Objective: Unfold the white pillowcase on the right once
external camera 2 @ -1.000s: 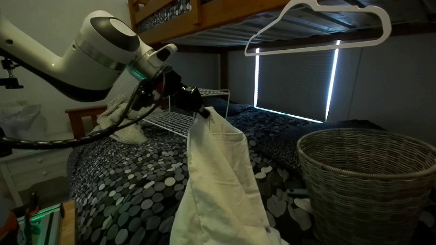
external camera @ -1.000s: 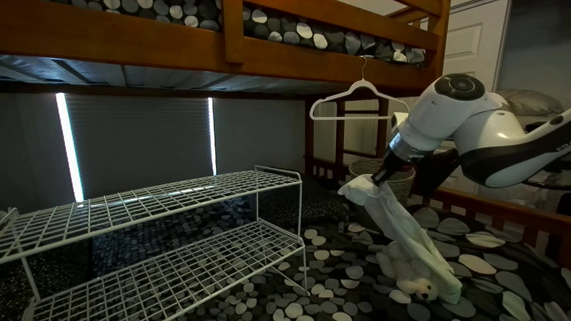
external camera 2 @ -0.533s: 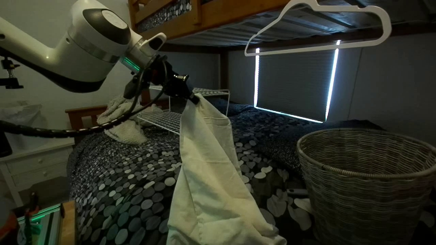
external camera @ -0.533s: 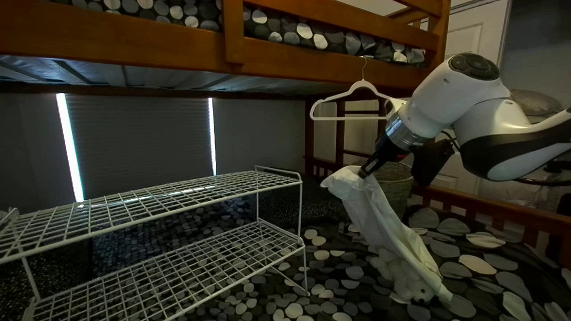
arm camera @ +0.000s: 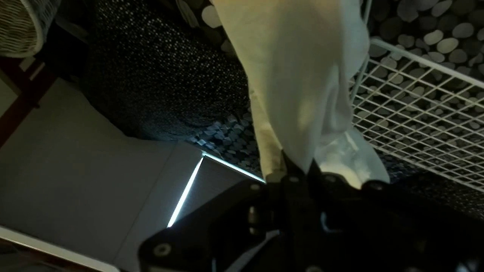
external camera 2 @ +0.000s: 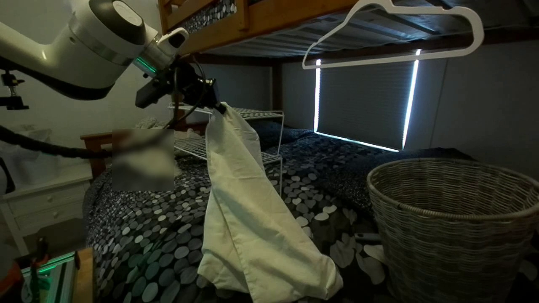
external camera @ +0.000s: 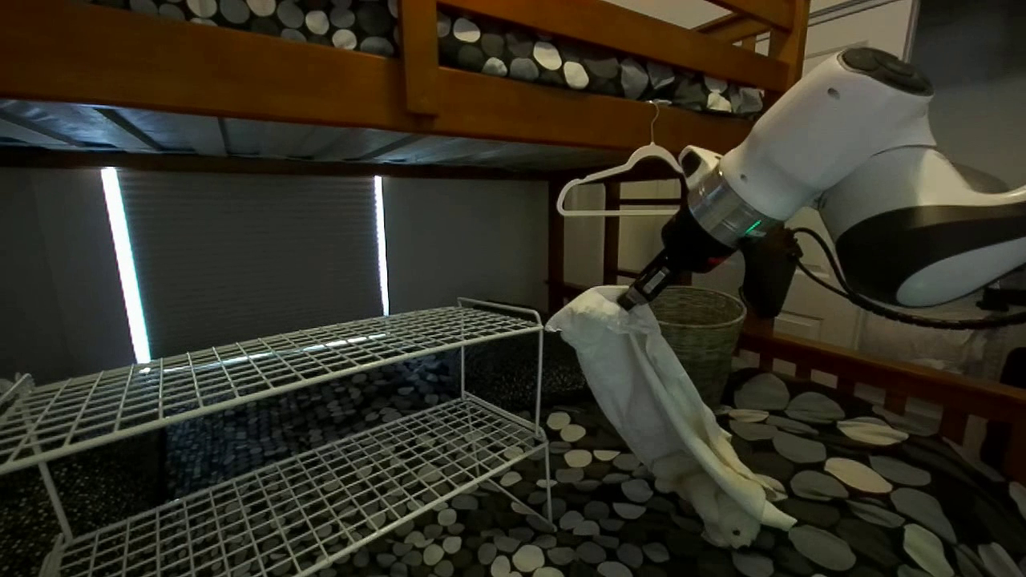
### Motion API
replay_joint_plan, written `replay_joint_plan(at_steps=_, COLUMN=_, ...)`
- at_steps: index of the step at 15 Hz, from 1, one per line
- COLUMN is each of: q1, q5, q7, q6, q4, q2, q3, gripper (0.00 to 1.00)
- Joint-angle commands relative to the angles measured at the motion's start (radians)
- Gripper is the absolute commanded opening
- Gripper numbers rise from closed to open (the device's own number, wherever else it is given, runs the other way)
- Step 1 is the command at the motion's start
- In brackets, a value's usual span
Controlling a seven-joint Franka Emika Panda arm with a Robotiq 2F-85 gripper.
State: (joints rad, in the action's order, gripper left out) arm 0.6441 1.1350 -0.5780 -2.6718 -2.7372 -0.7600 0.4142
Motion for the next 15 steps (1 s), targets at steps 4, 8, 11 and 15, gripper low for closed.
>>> replay_joint_plan(at_steps=4, q1=0.207, q5=-0.059, q7=0.085, q6=0.233, q4=-0.007, q2=-0.223, q3=0.021, gripper=0.01)
replay_joint_plan(at_steps=8, q1=0.279, q5=-0.063, q7=0.099, q6=0.368, q4=-0.009, q2=-0.346, q3=0.001, gripper=0.01)
replay_joint_plan(at_steps=11, q1=0.256, q5=-0.041, q7=0.087, q6=0.485, q4=-0.046, q2=-0.424, q3=-0.022, gripper=0.01)
replay_joint_plan(at_steps=15, q1=0.221, q5=0.042, q7=0.048, q6=0.676, q4=-0.026, q2=-0.388, q3=0.017, gripper=0.01)
